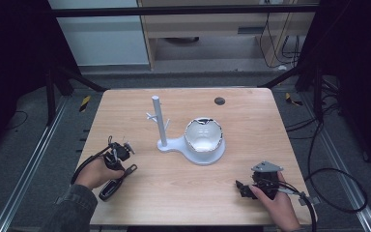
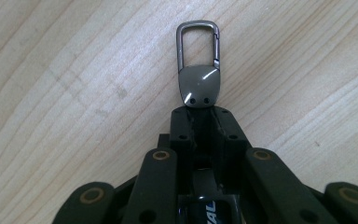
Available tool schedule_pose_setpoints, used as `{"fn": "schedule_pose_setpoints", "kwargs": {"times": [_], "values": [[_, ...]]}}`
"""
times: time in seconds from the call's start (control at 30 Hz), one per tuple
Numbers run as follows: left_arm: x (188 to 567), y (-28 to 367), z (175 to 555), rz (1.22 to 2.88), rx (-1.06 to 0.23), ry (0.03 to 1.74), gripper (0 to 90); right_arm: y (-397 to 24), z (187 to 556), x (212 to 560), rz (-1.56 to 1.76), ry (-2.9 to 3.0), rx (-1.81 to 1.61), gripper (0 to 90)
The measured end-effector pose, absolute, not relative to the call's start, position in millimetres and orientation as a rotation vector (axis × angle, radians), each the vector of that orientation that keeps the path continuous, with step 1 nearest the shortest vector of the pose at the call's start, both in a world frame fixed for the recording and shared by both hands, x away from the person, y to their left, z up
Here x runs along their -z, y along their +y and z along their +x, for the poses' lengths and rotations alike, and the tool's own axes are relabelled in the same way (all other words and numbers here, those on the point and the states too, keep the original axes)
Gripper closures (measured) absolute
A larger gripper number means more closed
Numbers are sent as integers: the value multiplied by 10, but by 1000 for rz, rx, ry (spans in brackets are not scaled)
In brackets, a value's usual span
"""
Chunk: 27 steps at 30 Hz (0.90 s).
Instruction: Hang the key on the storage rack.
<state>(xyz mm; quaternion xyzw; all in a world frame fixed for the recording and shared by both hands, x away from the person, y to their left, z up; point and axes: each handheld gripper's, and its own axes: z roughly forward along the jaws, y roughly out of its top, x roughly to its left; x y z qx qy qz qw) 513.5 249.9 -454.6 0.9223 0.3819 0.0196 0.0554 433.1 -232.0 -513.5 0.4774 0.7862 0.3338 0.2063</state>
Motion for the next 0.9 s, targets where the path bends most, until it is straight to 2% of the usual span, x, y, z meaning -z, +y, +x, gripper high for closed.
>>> {"fn": "schedule_pose_setpoints", "kwargs": {"times": [0.43, 0.9], "values": [[4483, 2787, 4976, 2642, -100, 1163, 802, -2323, 4331, 5135, 1327, 2192, -930, 4], [4240, 3115, 4720, 2303, -236, 1130, 805, -2319, 4331, 5135, 1331, 2189, -931, 4]]}}
